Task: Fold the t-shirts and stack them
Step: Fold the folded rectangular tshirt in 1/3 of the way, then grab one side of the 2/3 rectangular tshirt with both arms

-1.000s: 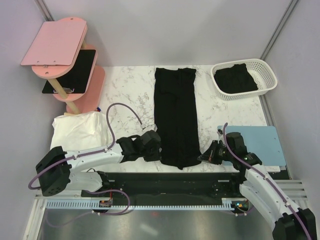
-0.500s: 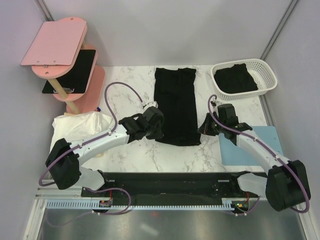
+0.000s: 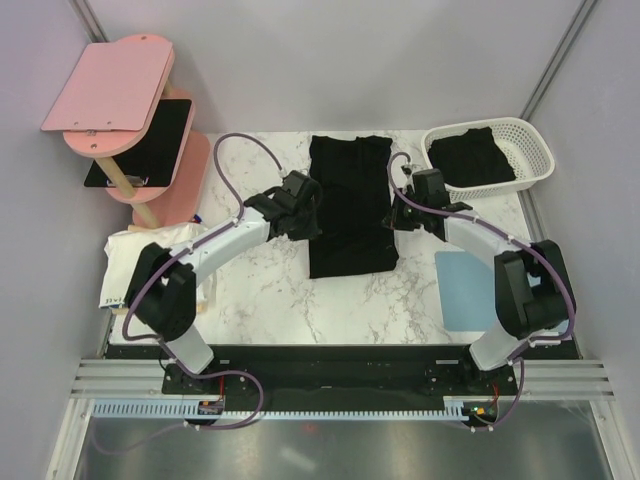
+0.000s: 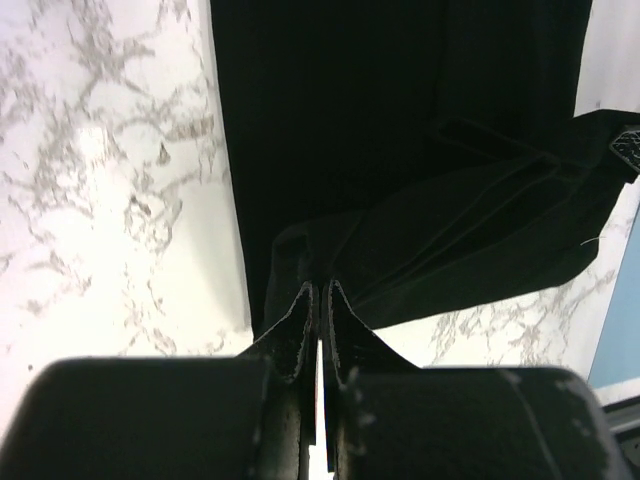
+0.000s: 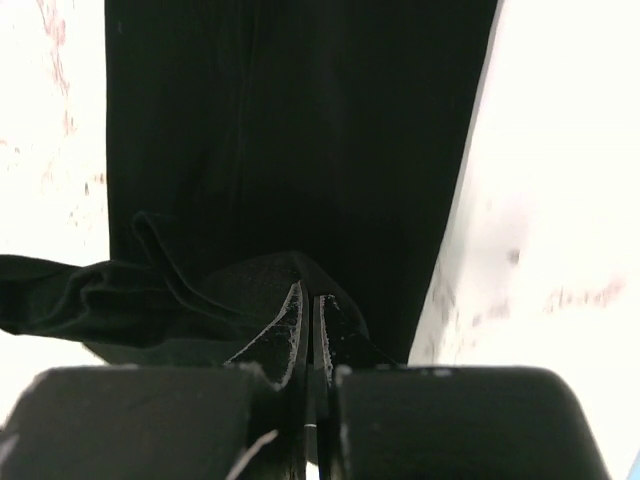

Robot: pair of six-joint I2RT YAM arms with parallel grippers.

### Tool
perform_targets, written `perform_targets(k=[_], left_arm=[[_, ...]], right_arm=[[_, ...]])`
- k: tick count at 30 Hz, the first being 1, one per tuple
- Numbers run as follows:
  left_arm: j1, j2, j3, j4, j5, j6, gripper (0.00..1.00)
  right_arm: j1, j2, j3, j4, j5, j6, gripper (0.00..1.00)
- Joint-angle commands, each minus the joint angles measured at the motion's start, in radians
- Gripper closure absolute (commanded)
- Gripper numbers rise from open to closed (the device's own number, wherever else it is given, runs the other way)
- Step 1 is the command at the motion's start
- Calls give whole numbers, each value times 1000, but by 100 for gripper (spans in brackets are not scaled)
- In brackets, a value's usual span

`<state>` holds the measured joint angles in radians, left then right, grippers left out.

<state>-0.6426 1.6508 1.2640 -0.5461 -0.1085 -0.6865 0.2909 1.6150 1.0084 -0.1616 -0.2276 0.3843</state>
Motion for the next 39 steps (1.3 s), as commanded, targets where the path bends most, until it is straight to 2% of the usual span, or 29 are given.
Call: perform_targets(k=[1,5,6,7,8,9,10,13,14,17,22,26,30,33,35,39], left_arm=[[41,78,109,8,41,90,98],[78,147,169,5,62,105,98],[83,164,181,5,70,117,95],[87,176,193,-5,78,123,57],[96,199,219,-11,76,127,35],[100,205,227,-15,67,128,22],[103,205,235,-29,37,130,1],[107,173,236,-31,12,154,0],[107,147,224,-31,10,165,0],[107,103,171,-25,18,170,0],[107,0,32,17,65,134,1],[107,-63,-147,107,102,87,7],[107,-86,-238,192,144,56,12],[107,-77,-278,222,176,36,15],[107,-68,-308,270,210,18,18],[106,-37,-356,351,273,-19,35]], right_arm=[[1,101,137,69,19,-32,100],[1,196,216,73,19,-24,100],[1,227,229,73,20,-22,100],[-1,239,254,73,33,-22,85],[-1,249,265,71,43,-24,72],[1,247,268,76,62,-22,59],[-1,237,250,109,74,-21,36],[-1,123,166,180,155,-12,2],[1,59,147,185,183,-13,2],[2,-39,81,171,215,-9,2],[1,-110,-39,85,185,33,2],[-1,-147,-177,120,117,86,2],[-1,-173,-309,198,88,116,7],[1,-185,-349,217,77,131,11],[-1,-182,-361,223,57,146,18],[1,-176,-398,266,8,186,29]])
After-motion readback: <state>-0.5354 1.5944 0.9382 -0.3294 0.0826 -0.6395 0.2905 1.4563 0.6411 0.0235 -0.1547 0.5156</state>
